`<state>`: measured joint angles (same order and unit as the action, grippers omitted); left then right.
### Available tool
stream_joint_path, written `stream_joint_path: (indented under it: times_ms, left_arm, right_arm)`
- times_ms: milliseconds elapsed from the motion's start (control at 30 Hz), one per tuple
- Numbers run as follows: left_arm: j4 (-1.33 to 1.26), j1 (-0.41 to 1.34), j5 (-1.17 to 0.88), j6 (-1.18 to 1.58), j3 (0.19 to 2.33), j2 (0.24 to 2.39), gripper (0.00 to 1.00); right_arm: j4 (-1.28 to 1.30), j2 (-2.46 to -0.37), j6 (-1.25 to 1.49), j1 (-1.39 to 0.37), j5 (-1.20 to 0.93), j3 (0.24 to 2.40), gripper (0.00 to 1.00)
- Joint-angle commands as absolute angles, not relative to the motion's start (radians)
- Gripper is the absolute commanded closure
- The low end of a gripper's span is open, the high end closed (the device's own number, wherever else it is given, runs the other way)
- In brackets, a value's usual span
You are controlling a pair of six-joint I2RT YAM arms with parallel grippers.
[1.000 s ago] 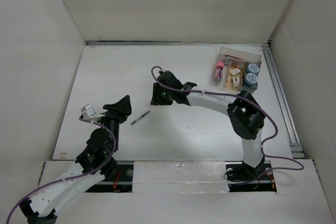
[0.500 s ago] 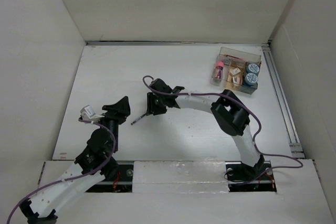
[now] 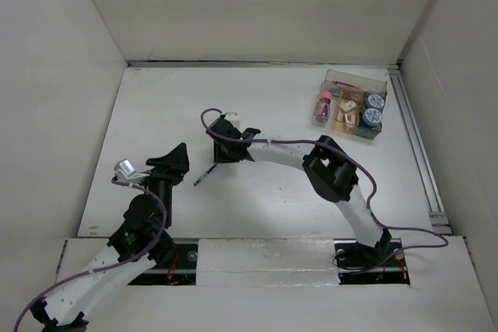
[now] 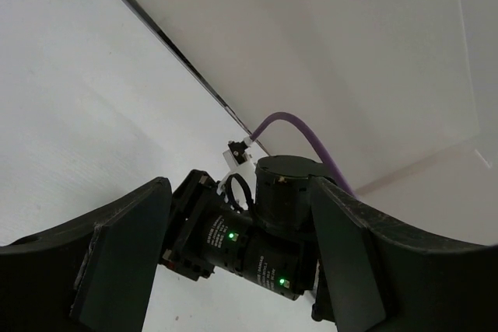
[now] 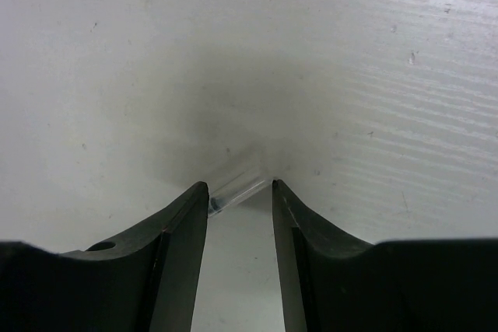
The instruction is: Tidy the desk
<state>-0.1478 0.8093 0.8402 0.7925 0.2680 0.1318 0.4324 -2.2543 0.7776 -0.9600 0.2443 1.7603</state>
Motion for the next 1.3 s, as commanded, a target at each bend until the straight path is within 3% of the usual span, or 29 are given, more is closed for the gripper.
stream_joint_path:
  times_ms: [0, 133, 167, 200, 400, 500, 667, 700, 800, 933, 1000, 1267]
  left_arm:
    - [-0.146, 0.807, 0.850, 0.808, 0.295, 0.112, 0.31]
    - [-0.144, 0.807, 0.864, 0.808, 0.293, 0.109, 0.31]
    - [-0.140, 0.807, 0.868, 0.808, 0.293, 0.107, 0.31]
    - [-0.126, 0.807, 0.880, 0.810, 0.298, 0.100, 0.31]
    - [-0.140, 0.807, 0.884, 0.798, 0.278, 0.061, 0.31]
    - [-0.153, 0.807, 0.870, 0.792, 0.278, 0.069, 0.32]
    - [-0.152, 0.807, 0.868, 0.795, 0.285, 0.106, 0.32]
    - [-0.159, 0.807, 0.858, 0.795, 0.284, 0.110, 0.32]
    - [-0.189, 0.807, 0.842, 0.787, 0.273, 0.130, 0.32]
    - [-0.253, 0.807, 0.773, 0.755, 0.264, 0.182, 0.31]
    - [-0.342, 0.807, 0.703, 0.689, 0.264, 0.274, 0.31]
    - [-0.338, 0.807, 0.531, 0.632, 0.406, 0.604, 0.32]
  right_arm:
    - [0.491, -2.284, 0.747, -0.997, 0.317, 1.813, 0.55]
    - [0.506, -2.306, 0.738, -1.029, 0.336, 1.841, 0.55]
    - [0.500, -2.309, 0.735, -1.029, 0.327, 1.841, 0.58]
    - [0.499, -2.318, 0.732, -1.029, 0.318, 1.844, 0.69]
    - [0.496, -2.330, 0.723, -1.031, 0.373, 1.832, 0.77]
    - [0.499, -2.315, 0.707, -1.006, 0.400, 1.812, 0.93]
    - [0.497, -2.267, 0.664, -0.968, 0.385, 1.729, 0.89]
    - [0.506, -2.267, 0.657, -0.968, 0.391, 1.717, 0.99]
    - [0.500, -2.222, 0.684, -0.904, 0.341, 1.656, 1.00]
    - [0.291, -2.062, 0.724, -0.750, 0.192, 1.548, 1.00]
    - [0.197, -1.985, 0.777, -0.593, 0.134, 1.525, 1.00]
    - [-0.079, -1.872, 1.132, -0.178, 0.230, 1.470, 1.00]
